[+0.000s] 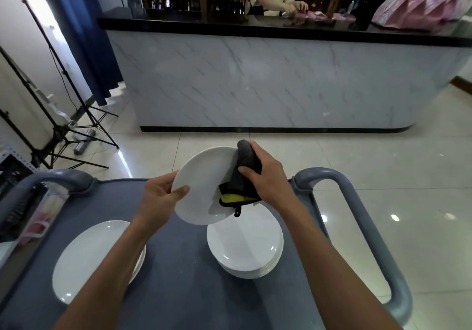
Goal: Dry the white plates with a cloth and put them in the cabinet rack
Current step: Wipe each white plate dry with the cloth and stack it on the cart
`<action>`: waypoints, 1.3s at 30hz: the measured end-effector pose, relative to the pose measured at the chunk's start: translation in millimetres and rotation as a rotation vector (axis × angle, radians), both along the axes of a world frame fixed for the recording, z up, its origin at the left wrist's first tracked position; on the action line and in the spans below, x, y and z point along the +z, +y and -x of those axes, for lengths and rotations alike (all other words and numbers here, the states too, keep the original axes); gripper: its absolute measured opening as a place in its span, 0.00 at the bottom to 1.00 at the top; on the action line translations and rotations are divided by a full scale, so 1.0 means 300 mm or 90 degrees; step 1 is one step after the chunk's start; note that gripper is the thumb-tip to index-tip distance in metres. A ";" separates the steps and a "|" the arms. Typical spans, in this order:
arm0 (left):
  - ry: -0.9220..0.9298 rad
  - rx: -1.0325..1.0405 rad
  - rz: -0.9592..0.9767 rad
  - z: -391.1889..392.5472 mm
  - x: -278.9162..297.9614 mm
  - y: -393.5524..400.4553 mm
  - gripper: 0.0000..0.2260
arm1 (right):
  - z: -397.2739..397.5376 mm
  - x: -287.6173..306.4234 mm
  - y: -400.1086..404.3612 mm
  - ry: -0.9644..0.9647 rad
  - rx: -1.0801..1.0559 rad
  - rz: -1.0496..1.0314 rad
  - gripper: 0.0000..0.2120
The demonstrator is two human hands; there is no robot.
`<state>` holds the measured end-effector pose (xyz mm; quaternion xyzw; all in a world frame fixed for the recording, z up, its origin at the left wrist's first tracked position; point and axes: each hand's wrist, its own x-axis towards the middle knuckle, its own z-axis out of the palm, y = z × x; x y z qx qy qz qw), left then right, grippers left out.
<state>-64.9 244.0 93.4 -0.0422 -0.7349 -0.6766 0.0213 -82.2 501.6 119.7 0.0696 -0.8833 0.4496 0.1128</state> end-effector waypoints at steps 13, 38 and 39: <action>0.105 -0.019 0.067 -0.023 0.026 0.000 0.20 | -0.060 -0.029 -0.052 0.054 -0.092 0.082 0.23; -0.413 0.128 -0.328 -0.143 -0.007 0.022 0.26 | -0.187 -0.016 -0.043 0.399 -0.130 0.042 0.16; -0.469 0.091 -0.332 -0.147 -0.002 0.022 0.31 | -0.191 -0.017 -0.045 0.405 -0.125 0.039 0.16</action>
